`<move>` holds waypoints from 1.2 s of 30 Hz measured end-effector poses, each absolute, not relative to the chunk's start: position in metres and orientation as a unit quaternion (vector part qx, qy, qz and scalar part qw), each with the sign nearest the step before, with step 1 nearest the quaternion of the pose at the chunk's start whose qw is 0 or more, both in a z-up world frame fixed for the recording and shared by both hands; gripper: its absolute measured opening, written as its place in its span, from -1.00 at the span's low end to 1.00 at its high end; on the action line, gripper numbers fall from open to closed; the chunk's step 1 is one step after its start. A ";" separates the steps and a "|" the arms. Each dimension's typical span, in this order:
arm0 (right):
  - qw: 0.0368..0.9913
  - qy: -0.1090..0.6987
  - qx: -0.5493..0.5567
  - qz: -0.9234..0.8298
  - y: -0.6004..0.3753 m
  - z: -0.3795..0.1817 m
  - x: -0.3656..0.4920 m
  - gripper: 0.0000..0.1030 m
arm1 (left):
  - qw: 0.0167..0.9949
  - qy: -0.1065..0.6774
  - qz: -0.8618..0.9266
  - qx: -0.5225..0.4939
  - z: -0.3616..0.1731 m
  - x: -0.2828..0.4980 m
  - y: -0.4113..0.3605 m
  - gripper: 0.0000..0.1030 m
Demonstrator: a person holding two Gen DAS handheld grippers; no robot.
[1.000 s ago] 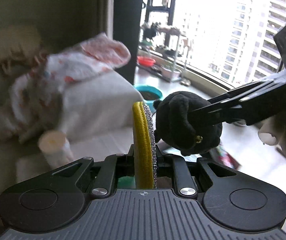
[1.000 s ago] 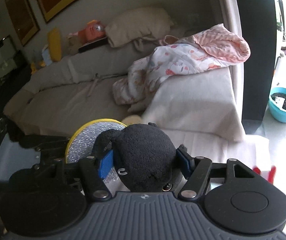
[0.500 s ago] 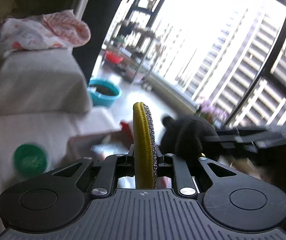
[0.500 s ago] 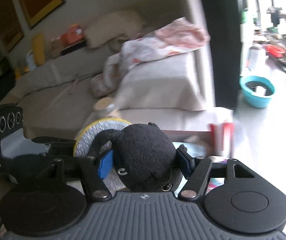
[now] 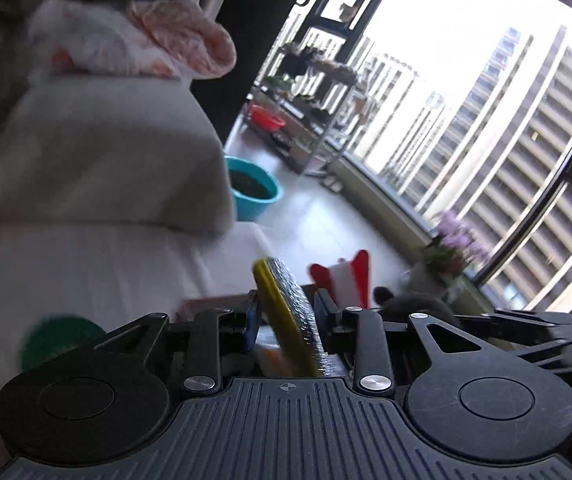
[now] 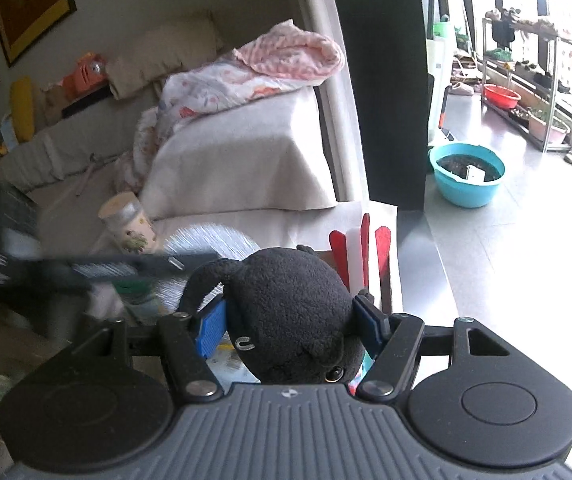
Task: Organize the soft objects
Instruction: 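Carry the brush and plush toy to the pink box and release both inside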
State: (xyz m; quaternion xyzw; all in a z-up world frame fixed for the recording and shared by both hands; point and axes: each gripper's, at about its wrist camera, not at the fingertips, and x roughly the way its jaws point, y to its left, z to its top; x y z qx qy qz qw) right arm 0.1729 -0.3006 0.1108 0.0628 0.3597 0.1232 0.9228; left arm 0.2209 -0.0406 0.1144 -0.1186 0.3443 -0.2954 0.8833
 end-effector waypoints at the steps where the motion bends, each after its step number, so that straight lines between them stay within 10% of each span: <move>1: 0.925 0.357 0.054 0.121 -0.297 0.103 0.177 0.29 | 0.884 0.350 -0.291 -0.105 0.115 0.223 -0.040 -0.44; 36: 0.937 0.299 -0.134 0.118 -0.229 0.063 0.181 0.34 | 0.867 0.386 -0.315 -0.034 0.095 0.232 -0.056 -0.47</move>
